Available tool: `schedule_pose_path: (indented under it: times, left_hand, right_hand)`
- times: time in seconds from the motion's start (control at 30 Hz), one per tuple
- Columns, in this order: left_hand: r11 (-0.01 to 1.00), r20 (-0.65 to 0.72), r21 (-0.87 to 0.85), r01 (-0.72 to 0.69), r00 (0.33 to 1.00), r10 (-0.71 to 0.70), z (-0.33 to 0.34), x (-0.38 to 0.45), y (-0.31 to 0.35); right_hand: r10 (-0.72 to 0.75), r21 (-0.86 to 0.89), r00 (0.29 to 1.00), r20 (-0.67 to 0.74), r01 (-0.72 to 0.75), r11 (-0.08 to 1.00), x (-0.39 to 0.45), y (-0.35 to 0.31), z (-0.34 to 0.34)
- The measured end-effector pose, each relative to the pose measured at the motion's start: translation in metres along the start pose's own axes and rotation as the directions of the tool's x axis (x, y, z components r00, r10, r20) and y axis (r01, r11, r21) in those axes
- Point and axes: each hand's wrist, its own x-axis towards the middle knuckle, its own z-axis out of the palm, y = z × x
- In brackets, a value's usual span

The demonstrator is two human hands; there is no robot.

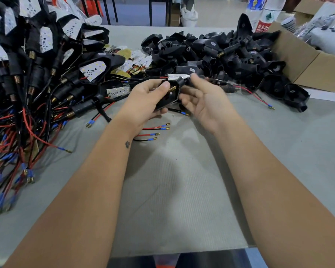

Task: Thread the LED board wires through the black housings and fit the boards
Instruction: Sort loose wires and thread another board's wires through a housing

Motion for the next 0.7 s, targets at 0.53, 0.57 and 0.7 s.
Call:
schedule_pose_path:
  times: [0.53,0.57,0.7]
  left_hand:
    - [0.998,-0.081,0.046,-0.037,0.996,0.041,0.0073,0.0076,-0.0071]
    - [0.999,-0.097,0.045,-0.021,0.995,0.025,0.0067,0.0081,-0.0063]
    - [0.993,-0.142,-0.115,0.034,0.989,-0.05,0.004,0.0056,-0.0012]
  right_hand:
    - [-0.17,-0.636,0.985,0.01,0.137,0.759,-0.0074,0.0127,0.0103]
    - [-0.162,-0.632,0.987,0.012,0.132,0.763,-0.0068,0.012,0.0091]
    - [-0.149,-0.638,0.984,0.102,0.18,0.749,-0.0058,0.0103,0.0069]
